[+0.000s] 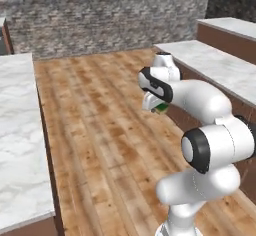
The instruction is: Restock the sink supplies by placing the sponge and soap dispenser on the counter and next to the sink. Make sure the soap dispenser is upright.
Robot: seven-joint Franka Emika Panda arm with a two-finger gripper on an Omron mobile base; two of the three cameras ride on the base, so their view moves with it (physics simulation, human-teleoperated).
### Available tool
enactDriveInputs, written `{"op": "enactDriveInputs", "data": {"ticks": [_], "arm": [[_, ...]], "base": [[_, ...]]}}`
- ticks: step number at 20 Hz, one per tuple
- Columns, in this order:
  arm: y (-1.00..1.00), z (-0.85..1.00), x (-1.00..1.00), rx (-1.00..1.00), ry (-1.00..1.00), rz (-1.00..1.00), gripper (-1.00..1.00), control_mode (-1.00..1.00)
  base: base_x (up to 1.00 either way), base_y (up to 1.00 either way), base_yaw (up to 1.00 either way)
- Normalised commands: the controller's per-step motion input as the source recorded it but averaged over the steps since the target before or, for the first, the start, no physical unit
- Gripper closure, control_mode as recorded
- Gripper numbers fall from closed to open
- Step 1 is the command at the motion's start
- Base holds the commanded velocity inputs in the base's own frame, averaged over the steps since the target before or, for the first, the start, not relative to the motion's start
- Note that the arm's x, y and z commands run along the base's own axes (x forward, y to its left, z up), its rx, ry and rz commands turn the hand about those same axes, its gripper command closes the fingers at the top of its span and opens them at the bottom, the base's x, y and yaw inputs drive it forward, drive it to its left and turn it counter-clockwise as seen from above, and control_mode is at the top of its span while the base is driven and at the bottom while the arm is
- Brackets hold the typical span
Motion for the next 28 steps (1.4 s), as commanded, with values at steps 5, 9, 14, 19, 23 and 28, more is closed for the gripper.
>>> {"op": "enactDriveInputs", "data": {"ticks": [5, 9, 14, 19, 23, 28], "arm": [[0.00, 0.00, 0.00, 0.00, 0.00, 0.00, 1.00, 1.00], [0.00, 0.00, 0.00, 0.00, 0.00, 0.00, 1.00, 1.00], [0.00, 0.00, 0.00, 0.00, 0.00, 0.00, 1.00, 1.00], [0.00, 0.00, 0.00, 0.00, 0.00, 0.00, 1.00, 1.00], [0.00, 0.00, 0.00, 0.00, 0.00, 0.00, 1.00, 1.00], [0.00, 0.00, 0.00, 0.00, 0.00, 0.00, 1.00, 1.00]], "base": [[0.84, -0.77, 0.49], [1.00, -0.67, 0.48], [1.00, -0.49, 0.42], [1.00, -0.30, 0.31], [1.00, -0.26, 0.23], [1.00, -0.26, 0.20]]}}
